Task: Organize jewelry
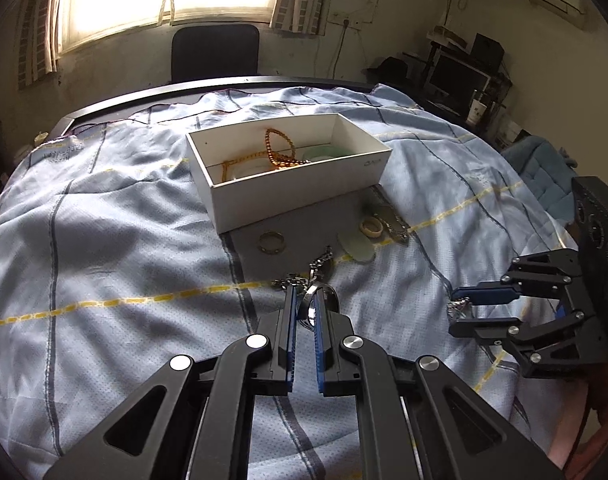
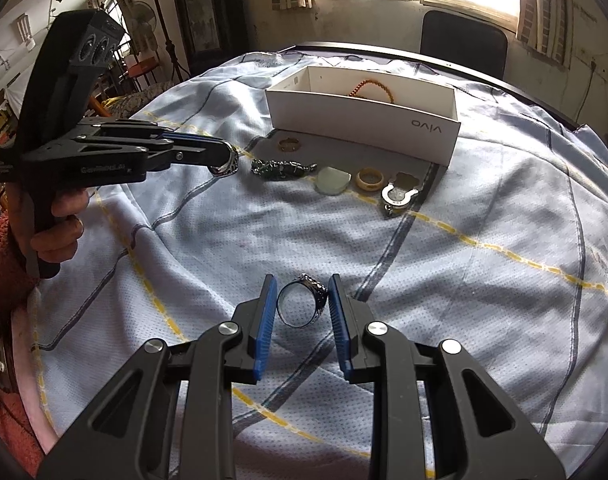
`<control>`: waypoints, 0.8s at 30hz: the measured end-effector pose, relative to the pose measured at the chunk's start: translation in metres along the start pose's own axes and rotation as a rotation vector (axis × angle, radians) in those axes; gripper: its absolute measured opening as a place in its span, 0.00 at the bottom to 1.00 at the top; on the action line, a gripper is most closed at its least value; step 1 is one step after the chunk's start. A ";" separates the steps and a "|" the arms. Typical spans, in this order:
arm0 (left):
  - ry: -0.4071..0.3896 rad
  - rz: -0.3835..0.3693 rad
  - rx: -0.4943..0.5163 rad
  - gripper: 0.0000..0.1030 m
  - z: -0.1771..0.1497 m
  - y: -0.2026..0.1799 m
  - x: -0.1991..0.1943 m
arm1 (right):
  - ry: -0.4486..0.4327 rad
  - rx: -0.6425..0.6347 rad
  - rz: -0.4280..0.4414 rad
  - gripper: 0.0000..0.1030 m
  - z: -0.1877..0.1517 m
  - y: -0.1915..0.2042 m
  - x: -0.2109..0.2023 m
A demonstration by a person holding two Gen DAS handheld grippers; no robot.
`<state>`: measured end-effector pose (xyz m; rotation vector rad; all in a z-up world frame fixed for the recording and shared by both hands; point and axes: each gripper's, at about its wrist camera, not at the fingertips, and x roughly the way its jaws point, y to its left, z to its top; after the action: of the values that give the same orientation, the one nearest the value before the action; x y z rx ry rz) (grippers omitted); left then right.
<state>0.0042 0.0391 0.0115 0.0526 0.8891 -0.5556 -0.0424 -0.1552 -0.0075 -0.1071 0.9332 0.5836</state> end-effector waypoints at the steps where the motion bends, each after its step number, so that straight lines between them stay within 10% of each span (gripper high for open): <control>1: -0.001 -0.006 -0.002 0.08 0.000 0.000 0.000 | 0.001 0.000 0.001 0.25 0.000 0.000 0.001; 12: 0.007 0.051 -0.063 0.08 0.020 0.008 -0.010 | -0.048 0.047 -0.020 0.25 0.017 -0.002 -0.012; 24: 0.021 0.174 -0.185 0.09 0.117 0.028 -0.004 | -0.117 0.213 -0.109 0.25 0.136 -0.058 -0.025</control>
<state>0.1004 0.0334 0.0841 -0.0317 0.9427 -0.3096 0.0750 -0.1695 0.0851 0.0663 0.8645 0.3827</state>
